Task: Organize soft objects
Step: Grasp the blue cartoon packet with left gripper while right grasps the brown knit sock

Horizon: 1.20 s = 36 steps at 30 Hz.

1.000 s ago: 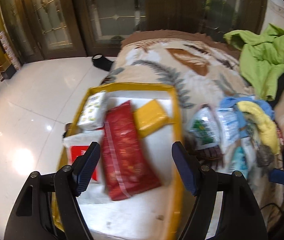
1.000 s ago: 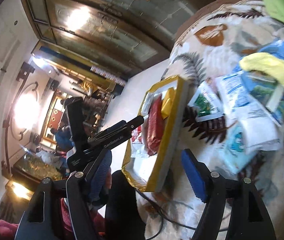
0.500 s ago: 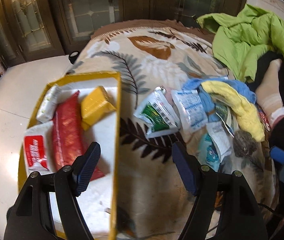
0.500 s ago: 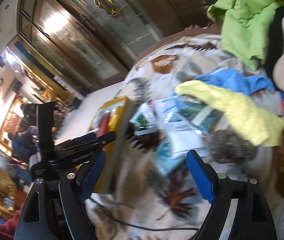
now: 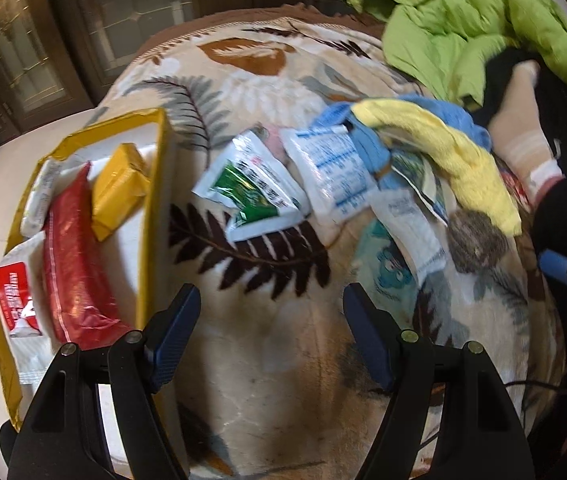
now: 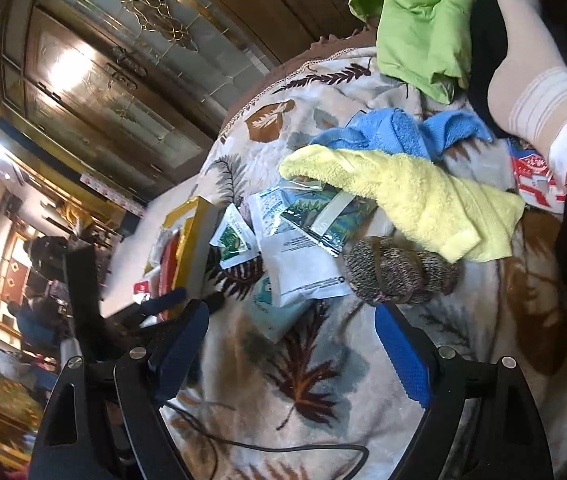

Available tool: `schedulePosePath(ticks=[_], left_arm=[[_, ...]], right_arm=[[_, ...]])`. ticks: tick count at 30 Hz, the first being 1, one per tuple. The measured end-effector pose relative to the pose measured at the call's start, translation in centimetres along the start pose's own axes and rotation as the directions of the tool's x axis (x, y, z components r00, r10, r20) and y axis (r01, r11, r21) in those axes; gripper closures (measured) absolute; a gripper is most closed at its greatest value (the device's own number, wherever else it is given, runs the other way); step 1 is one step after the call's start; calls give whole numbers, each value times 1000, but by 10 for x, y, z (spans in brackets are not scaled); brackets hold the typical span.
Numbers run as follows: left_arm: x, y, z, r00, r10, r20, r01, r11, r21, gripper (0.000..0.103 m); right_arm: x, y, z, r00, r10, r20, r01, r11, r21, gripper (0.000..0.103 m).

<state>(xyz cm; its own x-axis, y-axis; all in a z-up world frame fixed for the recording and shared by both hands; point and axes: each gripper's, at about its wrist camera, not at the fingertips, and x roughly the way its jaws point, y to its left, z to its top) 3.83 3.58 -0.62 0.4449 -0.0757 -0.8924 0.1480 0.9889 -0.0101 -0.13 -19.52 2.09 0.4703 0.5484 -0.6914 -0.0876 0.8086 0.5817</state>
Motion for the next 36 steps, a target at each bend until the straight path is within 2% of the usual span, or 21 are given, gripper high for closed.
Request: schedulePosePath(ticks=[7,10,18,25,31,36], left_arm=[[6,-17,-4,999,-51,-10,52,994,96,30],[10,-22,-5,994,-103,-19,105,987,125,30],[22,-31,-2,993,-117,-30,120,980,158,30],[21,-46,-4,977,-198,-86,212,951,226,30],[29,-58,-1,976,-189,-109,211,945,250,30],[43,-65,5,977,-168,-132,197,946,256,29]], right_arm=[[-1,-12,8,1000,-23,-8,24,998,62,16],[1,-18,8,1000,-13,-24,15,996,93,16],[7,-24,4,999,-8,-53,14,993,121,16],[11,-30,2,997,-20,-70,31,987,160,16],[28,-49,5,993,-31,-114,66,946,318,15],[38,-57,12,987,-98,-131,139,924,356,15]])
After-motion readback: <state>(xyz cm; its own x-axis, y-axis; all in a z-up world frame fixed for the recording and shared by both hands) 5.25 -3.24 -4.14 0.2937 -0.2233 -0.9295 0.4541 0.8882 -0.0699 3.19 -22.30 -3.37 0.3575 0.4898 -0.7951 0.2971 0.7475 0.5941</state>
